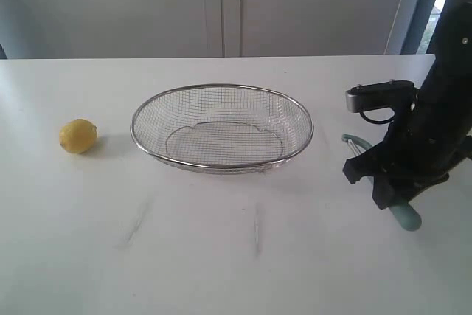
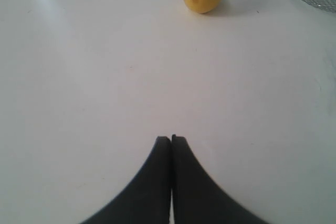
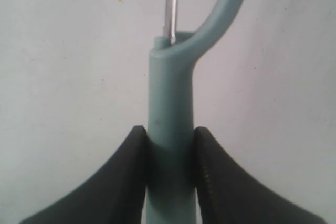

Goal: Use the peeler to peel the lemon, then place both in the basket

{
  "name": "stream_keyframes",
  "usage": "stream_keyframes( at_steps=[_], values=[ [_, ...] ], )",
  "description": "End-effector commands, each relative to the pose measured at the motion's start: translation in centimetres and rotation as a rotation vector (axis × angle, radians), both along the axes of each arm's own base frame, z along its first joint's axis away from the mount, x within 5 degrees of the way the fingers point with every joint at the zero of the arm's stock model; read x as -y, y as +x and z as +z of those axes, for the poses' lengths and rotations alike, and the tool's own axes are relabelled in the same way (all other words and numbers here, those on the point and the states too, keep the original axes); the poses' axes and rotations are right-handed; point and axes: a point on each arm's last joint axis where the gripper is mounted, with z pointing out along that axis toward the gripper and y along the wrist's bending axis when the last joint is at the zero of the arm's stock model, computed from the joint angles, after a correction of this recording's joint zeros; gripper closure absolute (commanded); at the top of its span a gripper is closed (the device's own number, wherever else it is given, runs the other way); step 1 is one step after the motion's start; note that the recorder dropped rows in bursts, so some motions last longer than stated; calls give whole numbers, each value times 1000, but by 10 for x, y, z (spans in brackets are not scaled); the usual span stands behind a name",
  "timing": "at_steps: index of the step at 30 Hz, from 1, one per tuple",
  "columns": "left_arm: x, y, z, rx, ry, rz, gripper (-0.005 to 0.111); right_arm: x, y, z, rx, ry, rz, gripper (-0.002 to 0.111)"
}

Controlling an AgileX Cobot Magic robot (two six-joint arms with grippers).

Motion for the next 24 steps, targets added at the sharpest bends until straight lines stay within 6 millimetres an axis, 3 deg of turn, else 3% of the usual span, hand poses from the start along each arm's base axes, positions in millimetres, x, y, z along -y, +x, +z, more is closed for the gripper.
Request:
stream_keyframes(
  at_steps=[1,8,17,24],
  values=[
    [0,0,-2,-1,3,0,107,0,-1,3,10,6,-6,108],
    [0,0,-1,9,6,0,107,0,0,4,17,7,-6,108],
    [-1,8,26,321,-4,11,107,0,0,4,16,8,-9,108],
    [-1,8,28,339,-5,12,107,-1,2,4,37,12,-14,108]
  ],
)
